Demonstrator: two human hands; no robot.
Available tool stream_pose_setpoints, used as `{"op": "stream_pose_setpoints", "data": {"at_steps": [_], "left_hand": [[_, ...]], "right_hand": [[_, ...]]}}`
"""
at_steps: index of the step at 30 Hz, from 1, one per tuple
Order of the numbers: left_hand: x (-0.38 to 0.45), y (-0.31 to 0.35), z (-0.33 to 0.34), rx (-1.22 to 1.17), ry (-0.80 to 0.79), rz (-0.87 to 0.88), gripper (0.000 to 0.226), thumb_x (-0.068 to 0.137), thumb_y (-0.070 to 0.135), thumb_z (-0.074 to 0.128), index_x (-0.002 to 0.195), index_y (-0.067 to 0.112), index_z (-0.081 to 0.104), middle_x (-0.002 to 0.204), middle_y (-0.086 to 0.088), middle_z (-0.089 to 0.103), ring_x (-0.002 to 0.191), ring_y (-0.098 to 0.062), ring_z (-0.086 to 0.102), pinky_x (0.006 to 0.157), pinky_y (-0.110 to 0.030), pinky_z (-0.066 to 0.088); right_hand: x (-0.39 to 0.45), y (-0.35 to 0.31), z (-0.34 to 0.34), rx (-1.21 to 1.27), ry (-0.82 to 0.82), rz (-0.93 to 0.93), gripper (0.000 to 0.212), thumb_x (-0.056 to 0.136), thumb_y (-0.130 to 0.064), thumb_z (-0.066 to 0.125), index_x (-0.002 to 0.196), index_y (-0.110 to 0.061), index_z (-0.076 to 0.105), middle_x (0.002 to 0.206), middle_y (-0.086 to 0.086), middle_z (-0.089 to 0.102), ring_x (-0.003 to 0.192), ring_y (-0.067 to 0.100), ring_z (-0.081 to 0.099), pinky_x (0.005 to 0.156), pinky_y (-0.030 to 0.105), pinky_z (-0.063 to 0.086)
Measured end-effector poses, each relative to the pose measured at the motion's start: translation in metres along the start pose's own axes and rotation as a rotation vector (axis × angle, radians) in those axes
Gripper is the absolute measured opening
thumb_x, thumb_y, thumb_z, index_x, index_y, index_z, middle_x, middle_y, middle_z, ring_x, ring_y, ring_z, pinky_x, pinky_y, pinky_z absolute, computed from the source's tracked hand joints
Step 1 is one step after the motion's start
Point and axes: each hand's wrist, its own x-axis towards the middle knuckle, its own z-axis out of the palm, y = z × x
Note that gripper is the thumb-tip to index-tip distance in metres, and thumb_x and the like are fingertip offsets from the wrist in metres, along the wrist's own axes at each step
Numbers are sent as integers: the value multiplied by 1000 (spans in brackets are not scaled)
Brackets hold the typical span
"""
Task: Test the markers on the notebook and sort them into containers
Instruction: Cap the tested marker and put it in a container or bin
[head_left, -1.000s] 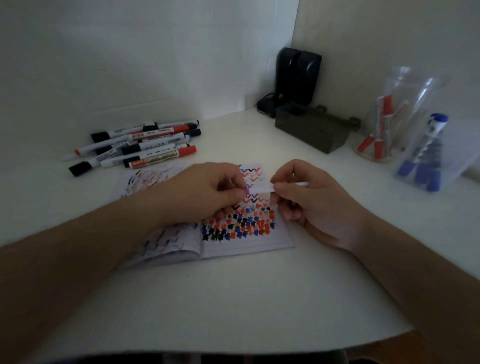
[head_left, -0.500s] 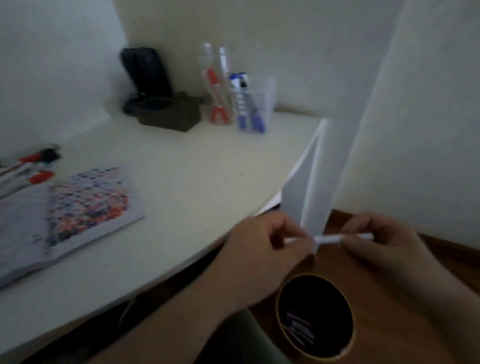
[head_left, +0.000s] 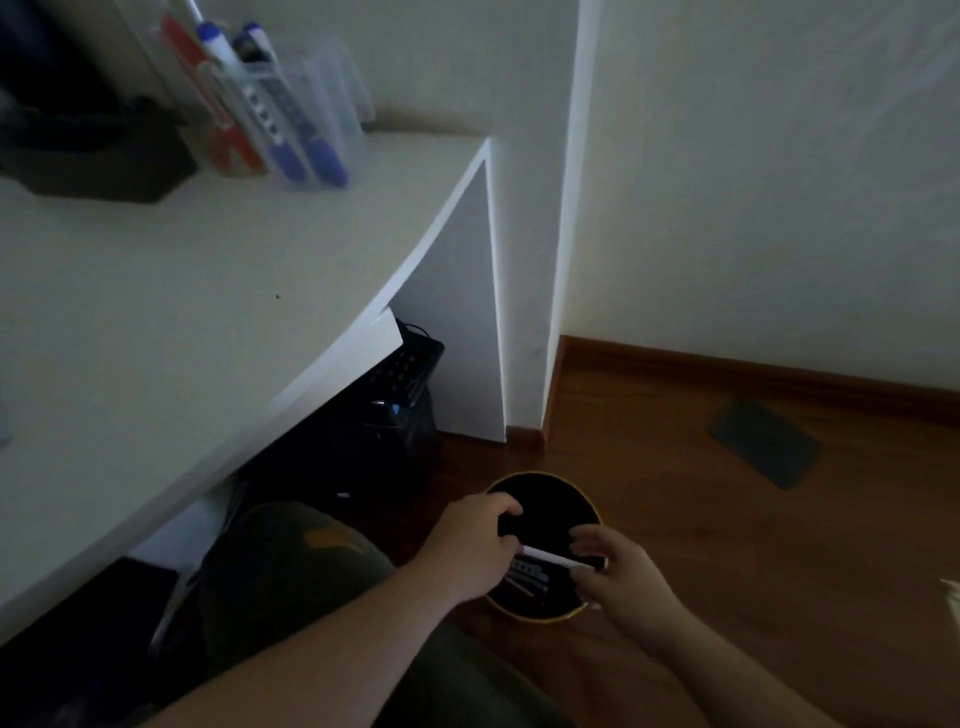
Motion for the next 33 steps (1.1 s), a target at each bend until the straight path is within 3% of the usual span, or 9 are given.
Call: {"op": "stream_pose_setpoints", "data": {"at_steps": [3, 6, 8, 10, 13, 16, 21, 26, 33], "left_hand": [[-10, 3, -18, -15, 29, 63, 42, 100, 29, 59, 141, 37, 53, 143, 12, 52, 130, -11, 52, 101, -26, 47], [-41, 18, -54, -69, 27, 194, 34, 101, 34, 59, 133, 44, 58, 131, 22, 59, 120, 3, 55, 104, -28, 52], [-76, 30, -87, -115, 83, 310, 28, 100, 34, 61, 125, 45, 62, 116, 25, 64, 106, 4, 62, 94, -23, 56], [-120, 41, -128, -166, 202, 415, 22, 96, 33, 67, 116, 44, 68, 105, 21, 69, 92, -6, 68, 79, -20, 57], [-171, 34, -197, -118, 564, 491, 13, 90, 31, 74, 99, 41, 74, 92, 19, 72, 80, -11, 69, 70, -15, 52], [-191, -3, -268, -53, 790, 347, 7, 91, 39, 71, 96, 42, 72, 90, 21, 71, 79, -7, 67, 67, -10, 47], [-195, -118, -364, 57, 805, -54, 18, 87, 40, 60, 96, 56, 60, 95, 13, 70, 77, -2, 67, 64, -22, 52], [-223, -215, -411, 277, 908, -399, 14, 93, 32, 64, 107, 35, 63, 105, 3, 68, 90, -16, 64, 71, -29, 43], [-241, -284, -412, 345, 935, -481, 18, 94, 44, 68, 100, 29, 74, 104, 2, 71, 93, -17, 62, 82, -33, 51]], "right_hand": [[7, -10, -11, -169, 28, 10, 60, 92, -20, 67, 147, -32, 47, 136, -5, 58, 86, -2, 62, 59, 8, 47], [4, -45, -16, -216, 88, -110, 44, 91, -23, 68, 131, -40, 56, 126, -9, 65, 87, 3, 67, 70, 26, 59], [-11, -90, -15, -236, 74, -243, 32, 93, -28, 68, 114, -50, 58, 116, -16, 68, 92, 6, 69, 73, 34, 62], [-36, -150, -8, -192, 40, -418, 26, 94, -32, 69, 109, -52, 61, 107, -18, 71, 88, 8, 71, 68, 33, 63], [-78, -248, 13, -57, 19, -786, 28, 90, -18, 75, 104, -42, 69, 88, -8, 73, 68, 17, 67, 60, 35, 56], [-111, -339, 50, -22, -92, -1074, 30, 86, -8, 76, 96, -35, 71, 88, -10, 72, 62, 14, 63, 58, 19, 48], [-114, -453, 141, -164, -303, -1316, 21, 89, -19, 73, 97, -39, 70, 95, -16, 69, 81, 9, 67, 66, 15, 50], [-74, -524, 242, -560, -327, -1313, 21, 89, -29, 65, 108, -37, 70, 98, -16, 66, 80, 0, 58, 72, 19, 44], [-37, -536, 310, -750, -281, -1179, 18, 96, -39, 58, 112, -41, 67, 96, -17, 57, 90, 6, 56, 75, 25, 45]]}}
